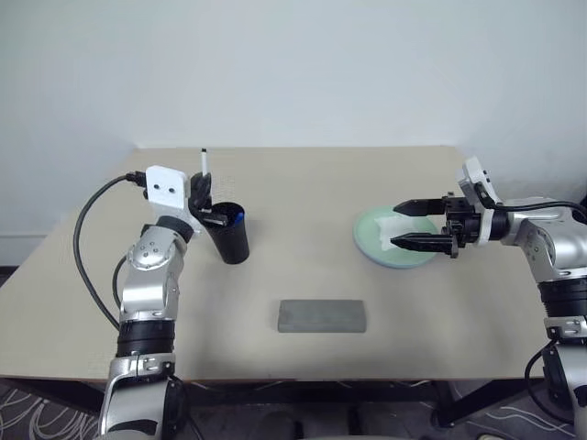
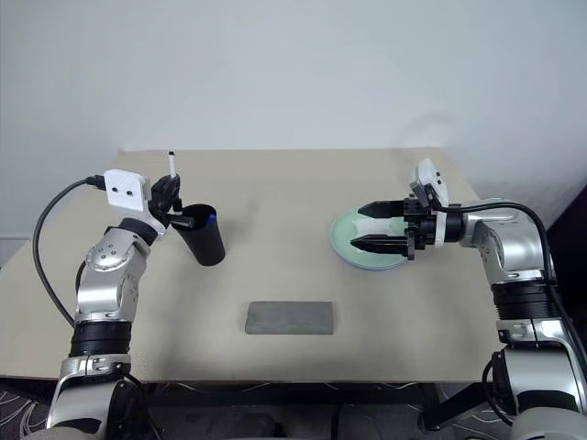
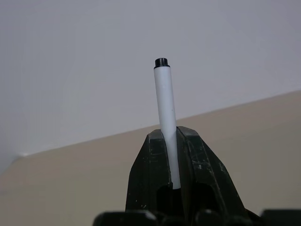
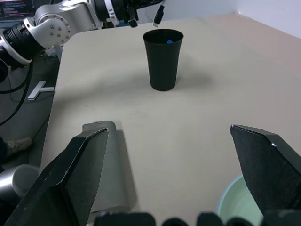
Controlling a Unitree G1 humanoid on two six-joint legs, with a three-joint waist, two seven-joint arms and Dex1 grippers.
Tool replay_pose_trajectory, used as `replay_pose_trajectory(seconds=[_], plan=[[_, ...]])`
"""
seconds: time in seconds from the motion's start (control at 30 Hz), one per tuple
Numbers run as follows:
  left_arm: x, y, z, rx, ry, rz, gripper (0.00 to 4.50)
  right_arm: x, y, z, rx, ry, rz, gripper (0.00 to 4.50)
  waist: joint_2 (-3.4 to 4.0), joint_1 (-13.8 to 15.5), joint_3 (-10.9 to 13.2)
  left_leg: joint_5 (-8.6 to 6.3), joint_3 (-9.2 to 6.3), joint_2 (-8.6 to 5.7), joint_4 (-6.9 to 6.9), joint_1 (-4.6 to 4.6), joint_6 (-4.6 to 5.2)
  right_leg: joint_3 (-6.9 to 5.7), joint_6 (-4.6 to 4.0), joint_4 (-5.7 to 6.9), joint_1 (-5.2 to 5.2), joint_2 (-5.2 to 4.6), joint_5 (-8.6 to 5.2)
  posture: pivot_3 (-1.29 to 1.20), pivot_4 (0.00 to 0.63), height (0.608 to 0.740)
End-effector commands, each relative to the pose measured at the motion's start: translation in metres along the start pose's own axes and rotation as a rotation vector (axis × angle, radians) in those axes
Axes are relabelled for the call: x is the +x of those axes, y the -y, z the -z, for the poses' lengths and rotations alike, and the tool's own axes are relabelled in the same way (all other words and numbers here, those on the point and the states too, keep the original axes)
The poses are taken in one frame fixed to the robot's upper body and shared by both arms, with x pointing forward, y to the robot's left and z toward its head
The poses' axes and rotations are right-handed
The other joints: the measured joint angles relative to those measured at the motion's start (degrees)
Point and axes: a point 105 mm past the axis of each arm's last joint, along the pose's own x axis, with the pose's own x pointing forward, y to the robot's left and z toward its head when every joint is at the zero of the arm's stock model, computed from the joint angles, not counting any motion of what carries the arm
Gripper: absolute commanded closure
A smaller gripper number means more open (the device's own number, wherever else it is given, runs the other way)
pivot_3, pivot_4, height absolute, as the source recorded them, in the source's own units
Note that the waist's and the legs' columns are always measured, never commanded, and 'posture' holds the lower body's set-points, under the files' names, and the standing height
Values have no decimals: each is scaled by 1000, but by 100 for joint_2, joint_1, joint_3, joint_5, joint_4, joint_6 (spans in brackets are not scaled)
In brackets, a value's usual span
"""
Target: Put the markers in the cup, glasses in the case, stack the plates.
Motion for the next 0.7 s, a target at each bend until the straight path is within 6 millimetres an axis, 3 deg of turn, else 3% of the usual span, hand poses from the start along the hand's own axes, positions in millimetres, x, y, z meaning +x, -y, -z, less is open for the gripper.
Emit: replay_pose_trajectory(seconds=[0.03,0.2,0.33,0.63,0.7], plan=[[1,6,-13,5,65,29,4470,0,-3,-17,-56,35,-11,0,0,-5,0,0,1,0,0,1,0,0,0,0,0,0,0,0,0,735],[0,10,-9,6,65,41,4470,0,-3,-18,-57,36,-12,0,0,-13,0,0,4,3,0,3,0,-2,0,0,-1,1,0,0,0,735],[-1,11,-8,4,60,50,3343,0,-2,-19,-59,37,-10,0,0,-11,0,0,3,3,0,3,1,-4,0,2,-1,2,0,0,0,735],[-5,14,-8,-10,49,108,216,1,-3,-18,-58,36,-9,0,0,-11,0,0,2,2,0,2,0,-3,0,1,-1,2,0,0,0,735],[-7,14,-13,-3,49,158,76,1,-4,-18,-56,33,-6,0,0,-17,0,0,3,3,0,2,0,-3,0,1,-1,2,0,0,0,735]])
